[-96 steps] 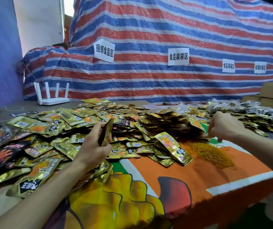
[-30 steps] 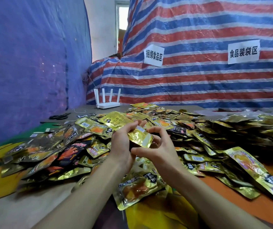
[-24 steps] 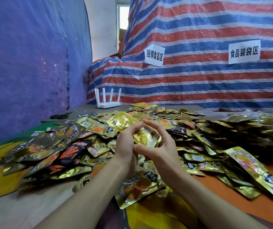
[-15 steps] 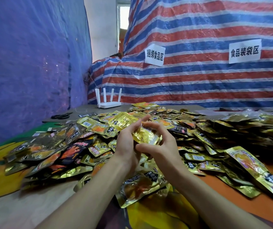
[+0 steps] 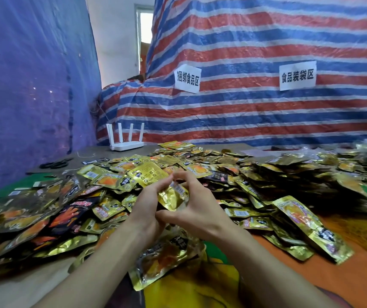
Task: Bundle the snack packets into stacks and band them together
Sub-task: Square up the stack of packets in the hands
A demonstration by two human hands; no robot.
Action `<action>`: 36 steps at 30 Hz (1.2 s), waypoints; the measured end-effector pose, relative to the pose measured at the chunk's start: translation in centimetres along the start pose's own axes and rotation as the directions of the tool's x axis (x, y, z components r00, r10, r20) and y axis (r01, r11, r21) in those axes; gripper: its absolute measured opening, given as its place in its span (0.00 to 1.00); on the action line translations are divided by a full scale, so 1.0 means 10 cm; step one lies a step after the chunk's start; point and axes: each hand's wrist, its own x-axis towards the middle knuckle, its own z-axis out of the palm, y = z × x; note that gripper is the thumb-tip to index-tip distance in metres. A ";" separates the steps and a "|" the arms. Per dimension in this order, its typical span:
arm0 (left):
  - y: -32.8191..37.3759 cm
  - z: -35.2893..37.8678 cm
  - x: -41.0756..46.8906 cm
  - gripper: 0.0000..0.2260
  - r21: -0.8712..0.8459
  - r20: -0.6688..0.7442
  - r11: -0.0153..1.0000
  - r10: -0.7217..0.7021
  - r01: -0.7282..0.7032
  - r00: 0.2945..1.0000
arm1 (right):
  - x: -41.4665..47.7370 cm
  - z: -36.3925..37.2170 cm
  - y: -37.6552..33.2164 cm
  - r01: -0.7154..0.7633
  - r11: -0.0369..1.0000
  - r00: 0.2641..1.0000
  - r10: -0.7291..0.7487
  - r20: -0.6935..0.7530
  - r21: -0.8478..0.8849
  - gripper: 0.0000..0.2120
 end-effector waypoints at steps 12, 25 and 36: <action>-0.06 0.18 -0.06 0.15 0.092 -0.024 0.993 0.081 -0.078 0.996 | 0.07 -0.34 -0.05 -0.176 0.984 0.983 0.176 -0.057 0.014 0.31; -0.32 0.31 -0.12 0.07 0.824 0.237 0.355 0.491 -0.441 0.838 | 0.80 -1.85 0.52 -0.560 0.658 0.808 0.297 -0.510 -0.504 0.29; -0.09 0.05 -0.01 0.06 0.839 0.187 0.325 0.581 -0.436 0.792 | 0.75 -1.94 0.77 -0.634 0.327 0.762 0.415 -0.497 -0.701 0.26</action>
